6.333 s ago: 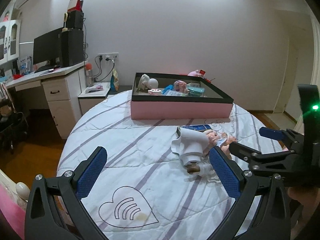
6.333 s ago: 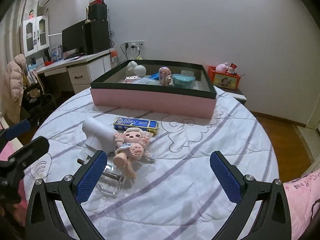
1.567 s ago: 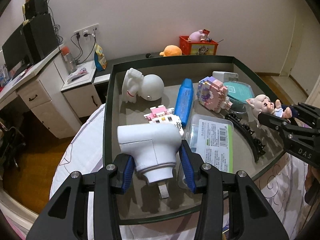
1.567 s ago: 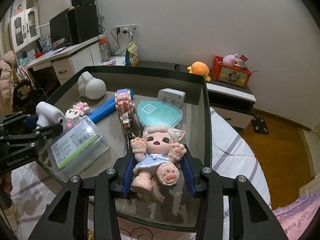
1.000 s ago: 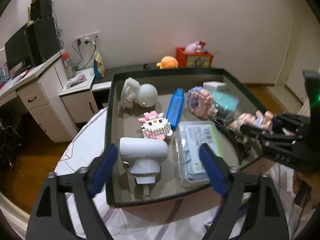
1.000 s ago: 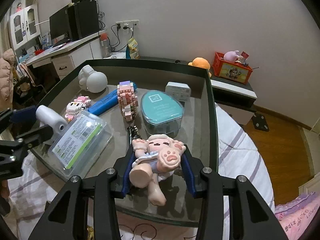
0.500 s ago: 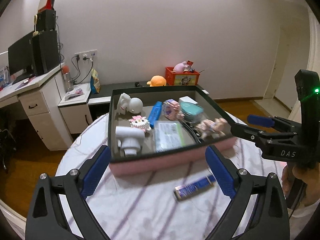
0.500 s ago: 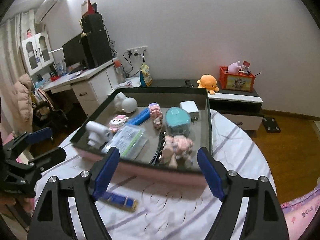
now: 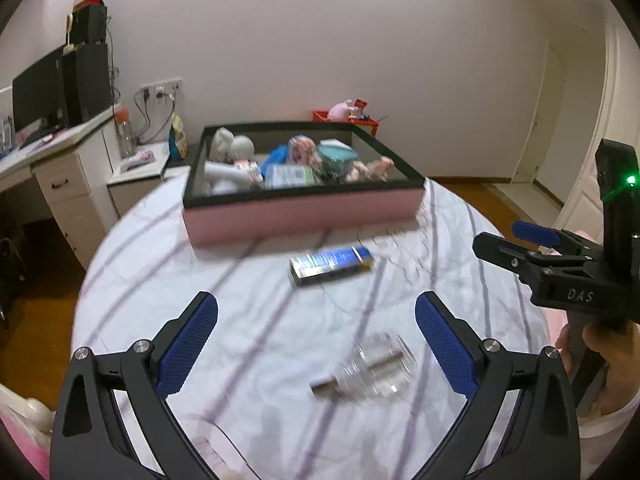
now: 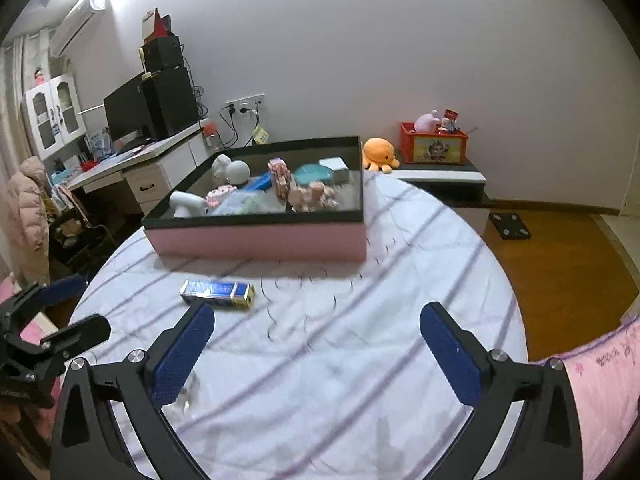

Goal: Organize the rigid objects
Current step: 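Move both tools back toward the glass bottle and blue box, then close the left tool around the clear glass bottle with wooden stick, then grasp the blue rectangular box with the right tool while the left tool holds the bottle, then carry the bottle and blue box into the pink tray and open both tools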

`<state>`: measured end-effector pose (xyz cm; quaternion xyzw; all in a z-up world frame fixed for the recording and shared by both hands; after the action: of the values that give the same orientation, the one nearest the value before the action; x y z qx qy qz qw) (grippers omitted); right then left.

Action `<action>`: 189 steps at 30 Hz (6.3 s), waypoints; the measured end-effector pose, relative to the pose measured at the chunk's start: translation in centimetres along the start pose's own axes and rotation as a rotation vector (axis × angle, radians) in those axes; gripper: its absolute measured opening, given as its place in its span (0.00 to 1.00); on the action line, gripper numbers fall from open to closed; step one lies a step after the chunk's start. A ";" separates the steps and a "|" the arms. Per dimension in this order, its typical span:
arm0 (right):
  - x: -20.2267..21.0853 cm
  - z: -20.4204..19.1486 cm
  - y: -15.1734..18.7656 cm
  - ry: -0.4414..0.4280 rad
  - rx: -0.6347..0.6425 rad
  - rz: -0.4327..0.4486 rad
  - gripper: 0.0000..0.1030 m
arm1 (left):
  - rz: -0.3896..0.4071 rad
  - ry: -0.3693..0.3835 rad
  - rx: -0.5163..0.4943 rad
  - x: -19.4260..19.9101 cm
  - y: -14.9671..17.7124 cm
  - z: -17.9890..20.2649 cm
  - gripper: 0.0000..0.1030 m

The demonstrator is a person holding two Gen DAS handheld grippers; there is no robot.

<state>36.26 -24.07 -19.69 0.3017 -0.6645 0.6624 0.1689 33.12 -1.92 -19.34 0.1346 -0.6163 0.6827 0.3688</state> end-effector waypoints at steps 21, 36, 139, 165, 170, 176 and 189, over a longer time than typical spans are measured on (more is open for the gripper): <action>-3.0 1.1 4.3 -0.010 -0.055 -0.082 1.00 | -0.038 -0.129 0.076 -1.9 4.5 2.0 1.00; -3.8 1.3 4.6 -0.011 -0.084 -0.117 1.00 | -0.128 -0.241 0.008 -5.1 5.2 3.7 1.00; -3.7 -5.1 -4.5 -0.066 0.096 -0.052 0.83 | 0.055 -0.094 0.043 -1.4 -4.8 -4.8 0.73; -16.7 -0.4 -14.5 0.026 0.167 -0.114 0.83 | -0.095 -0.133 -0.021 -18.5 -17.2 -5.1 0.73; -17.7 -0.7 -14.1 0.022 0.172 -0.136 0.83 | -0.145 -0.146 -0.003 -20.1 -16.5 -5.9 0.73; -18.2 -1.3 -13.7 0.023 0.187 -0.155 0.83 | -0.146 -0.152 -0.002 -20.1 -15.3 -5.9 0.74; -18.6 -1.7 -12.7 0.002 0.188 -0.177 0.83 | -0.052 -0.214 0.008 -17.8 -15.0 -7.2 0.91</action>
<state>58.01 -18.32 -21.33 0.3731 -0.5703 0.7045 0.1982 57.43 -1.68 -21.02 0.2241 -0.6455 0.6572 0.3181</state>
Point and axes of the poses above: each gripper's, at about its wrist camera, not at the fingertips, and x roughly against the way its jaws point, z to its right, y to its underside, the point moved 3 cm from there along -x, roughly the way its jaws point, and after that the axes turned 7 degrees about x, right-handed, at the moved point
